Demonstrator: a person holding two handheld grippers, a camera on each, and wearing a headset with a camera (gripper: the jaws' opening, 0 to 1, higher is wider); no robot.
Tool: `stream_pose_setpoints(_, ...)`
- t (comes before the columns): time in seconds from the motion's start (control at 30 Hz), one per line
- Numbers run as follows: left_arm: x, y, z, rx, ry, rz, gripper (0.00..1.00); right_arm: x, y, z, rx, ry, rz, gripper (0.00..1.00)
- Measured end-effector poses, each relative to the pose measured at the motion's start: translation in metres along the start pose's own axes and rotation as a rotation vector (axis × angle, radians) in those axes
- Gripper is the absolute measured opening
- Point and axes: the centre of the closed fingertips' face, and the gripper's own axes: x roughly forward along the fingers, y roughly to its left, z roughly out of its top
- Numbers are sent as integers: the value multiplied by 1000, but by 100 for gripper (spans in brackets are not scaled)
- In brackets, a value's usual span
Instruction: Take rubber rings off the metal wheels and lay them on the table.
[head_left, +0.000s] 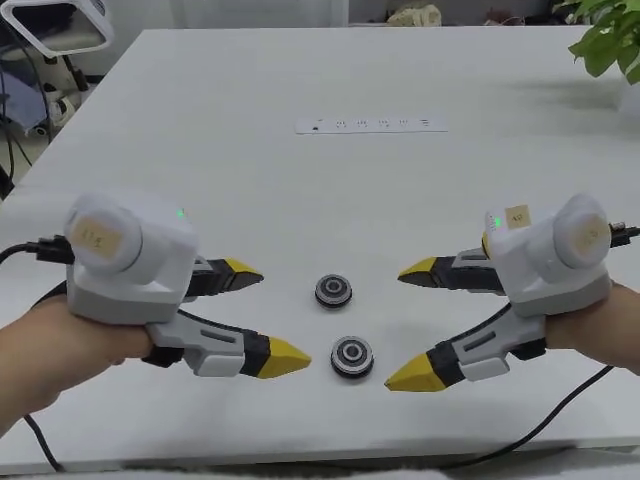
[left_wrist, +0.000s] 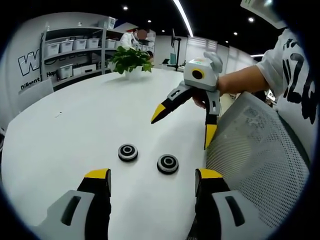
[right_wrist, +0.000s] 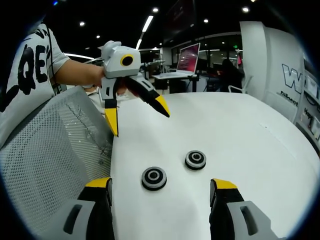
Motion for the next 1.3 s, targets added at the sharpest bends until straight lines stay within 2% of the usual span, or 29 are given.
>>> stream_pose_setpoints(0.53, 15, -6, -4, 8, 29, -53, 56, 10, 2, -7, 2, 15, 36, 67)
stream_pose_setpoints(1.03, 26, -8, -6, 59, 37, -68, 51, 15, 5, -13, -15, 15, 70, 54)
stream_pose_setpoints(1.3, 35, -15, -11, 76, 60, -99, 48, 18, 5, -18, -15, 21, 83, 49)
